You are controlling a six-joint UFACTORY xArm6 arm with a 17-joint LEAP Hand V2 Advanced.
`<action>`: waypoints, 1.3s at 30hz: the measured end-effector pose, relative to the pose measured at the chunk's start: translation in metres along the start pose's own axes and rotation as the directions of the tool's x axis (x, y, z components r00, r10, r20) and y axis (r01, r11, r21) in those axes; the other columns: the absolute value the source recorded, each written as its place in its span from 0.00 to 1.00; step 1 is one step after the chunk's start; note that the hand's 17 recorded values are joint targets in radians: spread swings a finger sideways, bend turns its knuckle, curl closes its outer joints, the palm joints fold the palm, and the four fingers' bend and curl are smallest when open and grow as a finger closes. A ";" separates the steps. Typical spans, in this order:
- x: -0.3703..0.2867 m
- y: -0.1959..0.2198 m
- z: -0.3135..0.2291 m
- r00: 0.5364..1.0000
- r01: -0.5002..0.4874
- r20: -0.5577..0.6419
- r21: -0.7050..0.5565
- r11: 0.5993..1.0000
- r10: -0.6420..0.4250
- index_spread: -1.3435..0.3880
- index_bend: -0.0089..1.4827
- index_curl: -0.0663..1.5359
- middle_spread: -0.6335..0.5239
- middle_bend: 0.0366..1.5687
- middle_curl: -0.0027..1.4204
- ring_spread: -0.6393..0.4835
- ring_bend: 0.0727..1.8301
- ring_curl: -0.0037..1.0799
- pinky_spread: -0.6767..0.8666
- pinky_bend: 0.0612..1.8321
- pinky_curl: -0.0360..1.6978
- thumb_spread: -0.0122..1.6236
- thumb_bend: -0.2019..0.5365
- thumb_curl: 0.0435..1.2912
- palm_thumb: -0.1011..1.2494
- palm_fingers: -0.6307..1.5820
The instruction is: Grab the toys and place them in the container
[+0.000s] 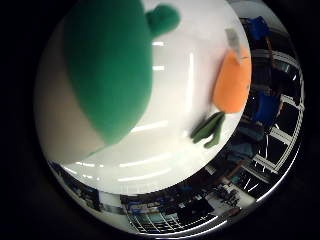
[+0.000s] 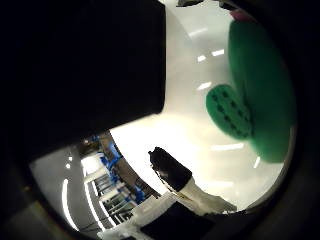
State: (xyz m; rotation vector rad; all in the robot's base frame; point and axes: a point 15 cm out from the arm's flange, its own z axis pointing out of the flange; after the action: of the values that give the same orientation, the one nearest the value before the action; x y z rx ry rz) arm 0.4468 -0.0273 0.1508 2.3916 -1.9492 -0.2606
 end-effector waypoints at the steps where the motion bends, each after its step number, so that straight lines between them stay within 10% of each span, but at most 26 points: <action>1: 0.000 0.000 0.000 1.000 0.001 -0.001 -0.001 1.000 -0.001 0.56 0.11 0.21 0.58 0.11 0.23 0.76 0.14 0.24 0.72 0.21 0.19 0.70 0.24 0.18 0.40 0.36; 10: 0.004 0.004 -0.003 1.000 -0.011 -0.001 -0.004 1.000 0.011 0.57 0.11 0.20 0.52 0.16 0.25 0.69 0.23 0.26 0.71 0.21 0.18 0.70 0.26 0.19 0.43 0.46; 18: 0.014 0.019 -0.022 0.999 -0.033 -0.013 0.024 0.999 0.033 0.56 0.23 0.24 0.30 0.47 0.42 0.32 0.53 0.46 0.16 0.47 0.26 0.72 0.27 0.22 0.56 0.85; 27: 0.019 0.039 -0.061 0.998 -0.046 -0.034 0.104 0.993 0.049 0.57 0.66 0.50 0.32 0.71 0.61 0.33 0.70 0.64 0.25 0.71 0.42 0.74 0.31 0.29 0.78 0.78; 39: 0.002 0.122 -0.153 0.997 -0.066 -0.029 0.121 0.990 0.070 0.61 0.73 0.58 0.34 0.77 0.69 0.34 0.74 0.75 0.30 0.73 0.54 0.73 0.26 0.37 0.82 0.73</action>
State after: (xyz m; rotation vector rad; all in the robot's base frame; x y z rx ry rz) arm 0.3537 -0.0654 0.3181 2.3767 -2.0840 -0.1036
